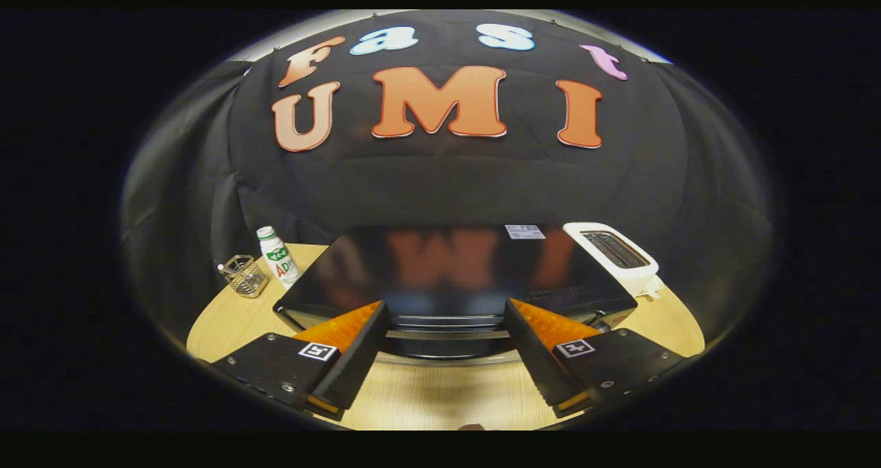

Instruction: Open the toaster oven, put the food inside, and close the toaster oven door.

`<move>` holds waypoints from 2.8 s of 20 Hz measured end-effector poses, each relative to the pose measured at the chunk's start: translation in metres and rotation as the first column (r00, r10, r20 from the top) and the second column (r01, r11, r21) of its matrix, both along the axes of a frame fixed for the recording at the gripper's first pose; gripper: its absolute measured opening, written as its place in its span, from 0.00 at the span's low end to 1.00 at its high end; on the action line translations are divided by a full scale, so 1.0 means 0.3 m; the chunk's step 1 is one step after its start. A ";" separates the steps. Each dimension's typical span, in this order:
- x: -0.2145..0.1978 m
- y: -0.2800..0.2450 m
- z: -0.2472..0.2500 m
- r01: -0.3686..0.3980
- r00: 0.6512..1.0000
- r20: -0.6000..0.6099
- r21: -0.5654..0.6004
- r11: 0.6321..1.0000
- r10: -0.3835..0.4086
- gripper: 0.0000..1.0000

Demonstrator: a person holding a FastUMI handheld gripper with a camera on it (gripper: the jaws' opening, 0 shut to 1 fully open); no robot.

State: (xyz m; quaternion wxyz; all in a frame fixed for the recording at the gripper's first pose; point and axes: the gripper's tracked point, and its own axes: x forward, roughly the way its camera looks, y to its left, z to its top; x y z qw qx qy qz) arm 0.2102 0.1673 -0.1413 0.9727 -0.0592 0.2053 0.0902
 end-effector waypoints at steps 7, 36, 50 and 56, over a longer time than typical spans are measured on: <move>-0.076 -0.022 -0.009 -0.009 0.999 0.045 0.053 0.999 0.007 0.99; -0.541 -0.164 -0.546 0.024 0.993 -0.113 0.040 0.999 -0.020 0.98; -0.688 -0.224 -0.488 0.009 0.999 -0.044 0.025 1.000 -0.008 0.98; -0.800 -0.174 -0.566 -0.040 0.997 -0.066 0.008 0.999 0.040 0.98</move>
